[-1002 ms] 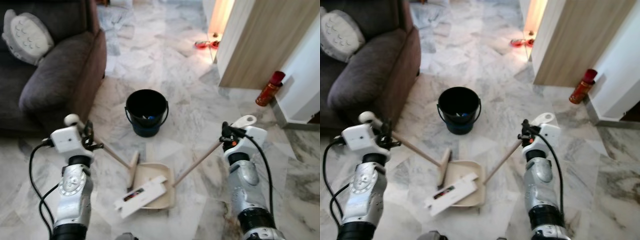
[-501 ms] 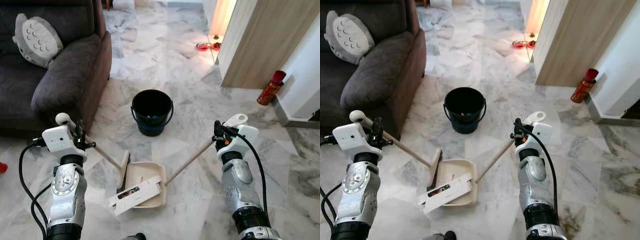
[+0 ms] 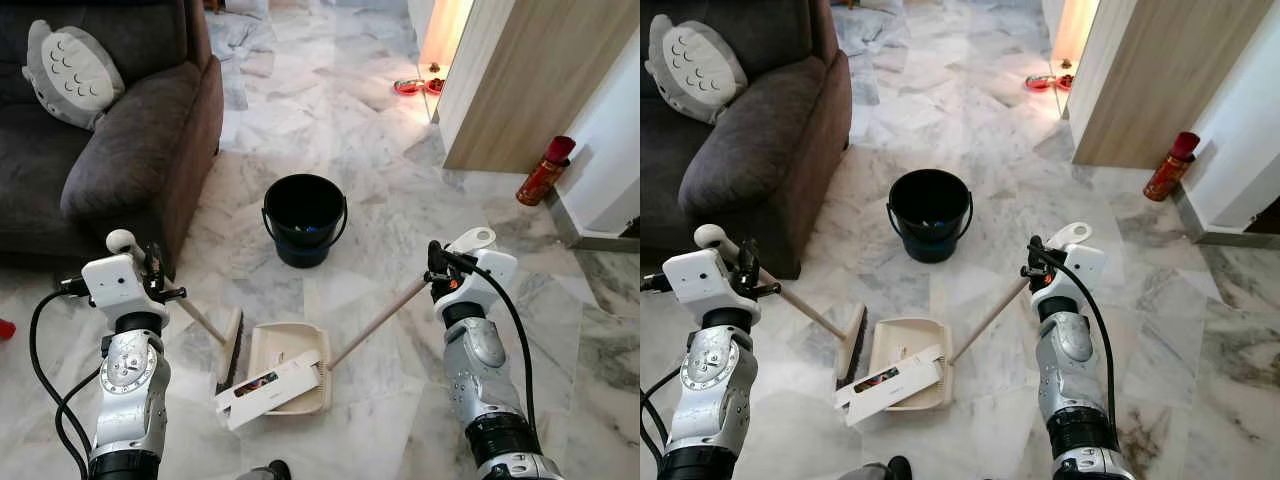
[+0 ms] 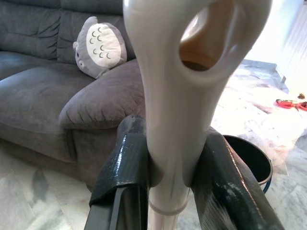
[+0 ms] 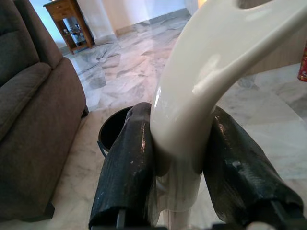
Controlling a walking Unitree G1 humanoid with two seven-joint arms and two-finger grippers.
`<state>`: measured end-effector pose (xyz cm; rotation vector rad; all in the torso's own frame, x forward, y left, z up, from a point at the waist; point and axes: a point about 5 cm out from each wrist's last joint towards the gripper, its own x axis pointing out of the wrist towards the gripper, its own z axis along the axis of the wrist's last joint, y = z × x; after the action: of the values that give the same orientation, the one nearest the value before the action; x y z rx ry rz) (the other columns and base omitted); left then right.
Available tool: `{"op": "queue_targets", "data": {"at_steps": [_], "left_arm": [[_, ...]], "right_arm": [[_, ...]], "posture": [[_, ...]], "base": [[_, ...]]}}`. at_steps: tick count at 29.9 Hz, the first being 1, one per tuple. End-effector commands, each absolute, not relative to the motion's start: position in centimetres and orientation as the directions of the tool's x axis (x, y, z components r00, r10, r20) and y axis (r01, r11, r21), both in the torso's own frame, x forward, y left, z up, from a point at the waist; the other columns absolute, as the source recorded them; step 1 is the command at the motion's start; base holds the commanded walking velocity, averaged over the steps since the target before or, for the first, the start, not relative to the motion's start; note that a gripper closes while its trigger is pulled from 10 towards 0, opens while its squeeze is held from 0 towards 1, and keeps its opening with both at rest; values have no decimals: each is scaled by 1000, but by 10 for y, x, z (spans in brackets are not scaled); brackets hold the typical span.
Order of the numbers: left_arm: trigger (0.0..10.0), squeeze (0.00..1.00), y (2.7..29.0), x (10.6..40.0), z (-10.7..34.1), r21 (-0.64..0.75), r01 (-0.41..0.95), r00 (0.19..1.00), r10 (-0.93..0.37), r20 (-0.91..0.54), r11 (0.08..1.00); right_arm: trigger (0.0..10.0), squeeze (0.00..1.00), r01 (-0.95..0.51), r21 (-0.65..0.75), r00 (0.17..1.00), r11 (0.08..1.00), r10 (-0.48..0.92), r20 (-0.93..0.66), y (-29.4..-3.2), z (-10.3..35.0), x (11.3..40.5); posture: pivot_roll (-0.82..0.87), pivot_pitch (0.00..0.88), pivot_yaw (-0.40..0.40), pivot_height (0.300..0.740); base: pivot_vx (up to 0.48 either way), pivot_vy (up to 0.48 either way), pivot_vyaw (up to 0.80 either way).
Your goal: Sweep floor
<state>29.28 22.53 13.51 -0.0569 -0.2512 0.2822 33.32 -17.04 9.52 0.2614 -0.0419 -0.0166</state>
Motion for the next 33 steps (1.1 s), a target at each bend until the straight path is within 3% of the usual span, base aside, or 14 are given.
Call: {"op": "queue_targets", "data": {"at_steps": [1,33], "left_arm": [[10000,0,227,292,148,-73,-275,914,284,288,959],[10000,0,233,291,145,-29,-326,906,321,277,945]], "right_arm": [[10000,0,4,266,998,964,-22,66,-171,102,336],[10000,0,-27,280,998,960,11,60,-166,101,337]], "posture": [[66,152,-24,740],[70,138,-19,740]], "base": [[262,0,0],[335,0,0]]}}
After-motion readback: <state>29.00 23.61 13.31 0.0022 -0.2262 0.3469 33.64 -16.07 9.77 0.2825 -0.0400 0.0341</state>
